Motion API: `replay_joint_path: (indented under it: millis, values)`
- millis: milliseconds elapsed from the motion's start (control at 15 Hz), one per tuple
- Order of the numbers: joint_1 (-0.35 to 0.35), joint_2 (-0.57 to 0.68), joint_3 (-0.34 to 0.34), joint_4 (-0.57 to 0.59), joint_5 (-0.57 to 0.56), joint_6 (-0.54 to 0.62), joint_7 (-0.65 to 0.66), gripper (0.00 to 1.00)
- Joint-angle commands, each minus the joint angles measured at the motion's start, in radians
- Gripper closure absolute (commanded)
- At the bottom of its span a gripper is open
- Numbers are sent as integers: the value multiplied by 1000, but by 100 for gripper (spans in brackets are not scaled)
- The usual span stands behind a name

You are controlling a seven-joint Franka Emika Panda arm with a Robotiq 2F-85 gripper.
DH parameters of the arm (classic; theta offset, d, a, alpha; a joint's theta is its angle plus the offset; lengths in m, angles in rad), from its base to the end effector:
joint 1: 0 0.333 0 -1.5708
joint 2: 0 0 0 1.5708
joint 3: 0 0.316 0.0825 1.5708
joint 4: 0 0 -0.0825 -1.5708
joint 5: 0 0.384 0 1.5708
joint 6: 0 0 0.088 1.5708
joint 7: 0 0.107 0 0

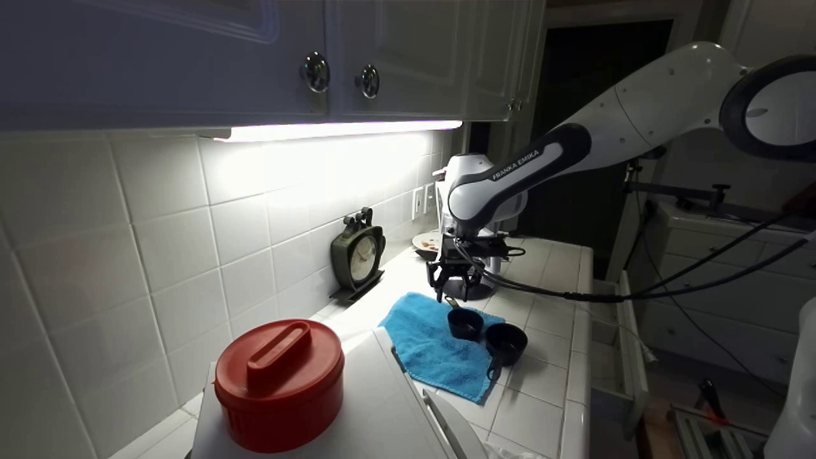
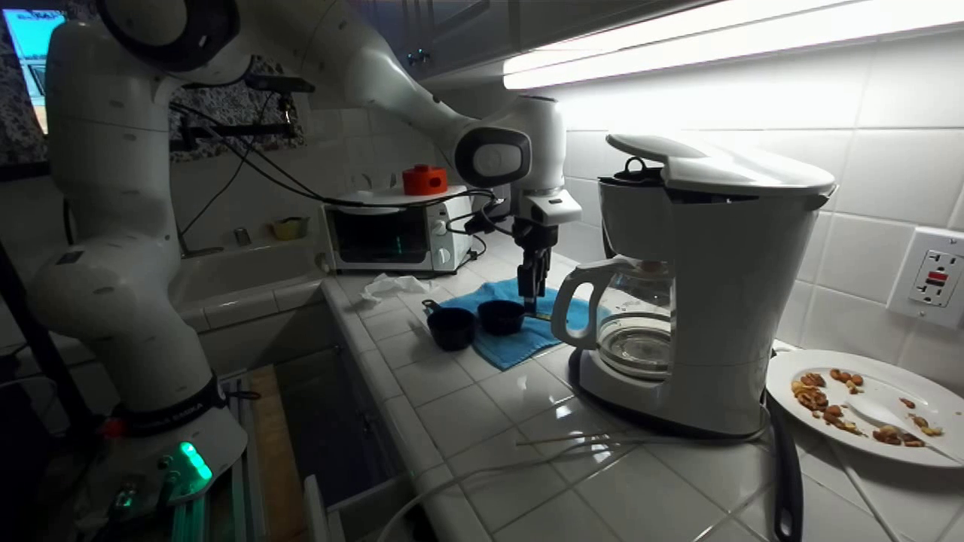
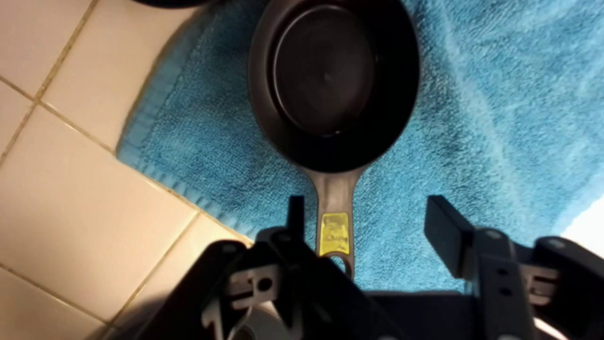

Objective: Unstack the black pots

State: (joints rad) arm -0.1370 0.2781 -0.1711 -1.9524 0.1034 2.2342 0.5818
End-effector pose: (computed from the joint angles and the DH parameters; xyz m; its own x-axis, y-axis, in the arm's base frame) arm 0.5821 -0.1775 0.3397 0.5846 -0.8112 -0.0127 -0.8111 -0.5839 -0.0338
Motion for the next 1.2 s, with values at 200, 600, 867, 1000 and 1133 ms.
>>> replay_joint_path:
  millis: [200,600,867,1000,1133]
  values:
    - [14,-97,2,-16,53,-84,38,0]
    - [18,-125,13,-32,118,-157,100,0]
    - [41,-205,27,-95,58,-147,55,0]
    - [49,-254,37,-132,18,-146,-19,0]
    - [50,-303,46,-166,3,-162,-118,0]
